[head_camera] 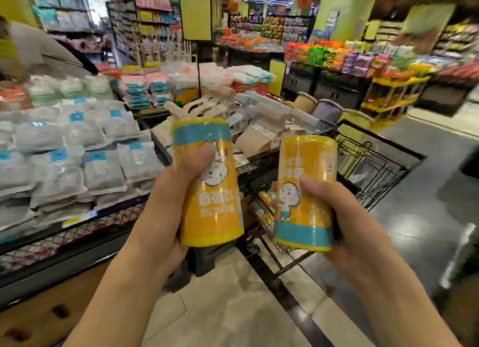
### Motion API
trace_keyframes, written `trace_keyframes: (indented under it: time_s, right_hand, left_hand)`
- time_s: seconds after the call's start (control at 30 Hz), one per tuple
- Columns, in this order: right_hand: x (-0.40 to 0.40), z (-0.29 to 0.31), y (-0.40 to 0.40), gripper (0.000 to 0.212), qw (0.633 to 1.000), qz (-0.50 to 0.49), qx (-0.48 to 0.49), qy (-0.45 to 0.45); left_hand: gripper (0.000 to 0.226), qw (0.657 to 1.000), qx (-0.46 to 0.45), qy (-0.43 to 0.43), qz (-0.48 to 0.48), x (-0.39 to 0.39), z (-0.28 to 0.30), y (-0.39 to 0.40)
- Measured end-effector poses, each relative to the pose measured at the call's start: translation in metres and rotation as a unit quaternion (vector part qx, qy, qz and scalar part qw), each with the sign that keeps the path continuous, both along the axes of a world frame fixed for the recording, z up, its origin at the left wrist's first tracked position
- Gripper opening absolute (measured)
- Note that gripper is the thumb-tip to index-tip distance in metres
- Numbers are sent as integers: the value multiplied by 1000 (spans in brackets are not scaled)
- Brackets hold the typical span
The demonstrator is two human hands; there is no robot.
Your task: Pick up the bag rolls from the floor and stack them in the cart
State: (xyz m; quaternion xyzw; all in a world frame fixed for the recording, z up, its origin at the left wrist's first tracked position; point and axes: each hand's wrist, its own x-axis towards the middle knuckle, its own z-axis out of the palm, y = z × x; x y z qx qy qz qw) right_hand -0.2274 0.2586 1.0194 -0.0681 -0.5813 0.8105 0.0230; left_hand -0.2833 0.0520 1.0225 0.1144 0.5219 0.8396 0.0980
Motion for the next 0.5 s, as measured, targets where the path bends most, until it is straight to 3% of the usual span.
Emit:
trace_keyframes:
  time_s: [0.1,0.23,0.37,0.5]
  right_hand:
    - [8,1,63,78,999,-54,4,-5]
    - [12,-1,135,75,990,-138,2,-10]
    - [5,-4,197,65,980,-199,-4,-8]
    - [-15,-9,258,62,970,-244,-4,-6]
  left_hand:
    - [45,999,-5,-9,-51,-15,0,71]
    - [58,993,-8,-21,-116,-35,-1,157]
    - [45,985,-22,-17,-171,-65,-8,231]
    - [62,982,-53,15,-179,-109,-19,308]
